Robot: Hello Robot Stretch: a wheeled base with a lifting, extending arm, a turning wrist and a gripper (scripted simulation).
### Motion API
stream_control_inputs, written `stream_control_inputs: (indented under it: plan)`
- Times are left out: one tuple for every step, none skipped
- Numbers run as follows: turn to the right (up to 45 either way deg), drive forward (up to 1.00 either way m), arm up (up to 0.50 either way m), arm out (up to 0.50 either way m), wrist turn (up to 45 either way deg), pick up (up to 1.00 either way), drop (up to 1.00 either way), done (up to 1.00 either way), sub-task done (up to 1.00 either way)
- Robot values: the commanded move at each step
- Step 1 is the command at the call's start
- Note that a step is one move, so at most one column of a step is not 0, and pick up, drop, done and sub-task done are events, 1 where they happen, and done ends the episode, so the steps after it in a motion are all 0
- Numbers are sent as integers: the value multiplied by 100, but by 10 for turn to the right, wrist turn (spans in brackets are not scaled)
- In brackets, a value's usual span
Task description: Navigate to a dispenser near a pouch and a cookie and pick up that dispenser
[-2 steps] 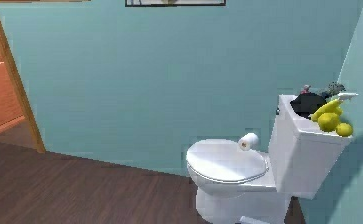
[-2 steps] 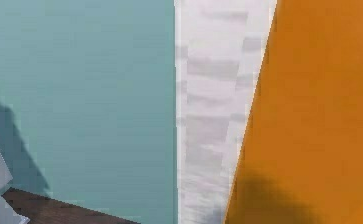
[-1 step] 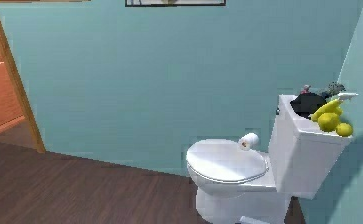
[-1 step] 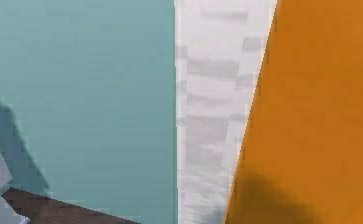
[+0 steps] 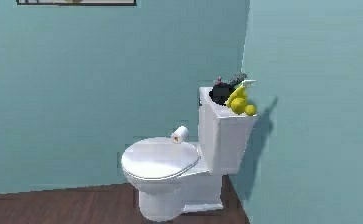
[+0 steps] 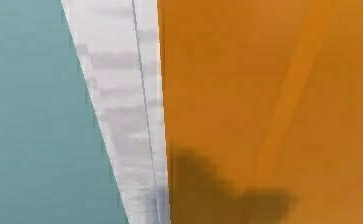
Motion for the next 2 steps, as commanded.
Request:
stream_control_inputs:
  plan:
    - [450,0,0,0,0,0,0,0,0]
    - [-180,0,0,0,0,0,0,0,0]
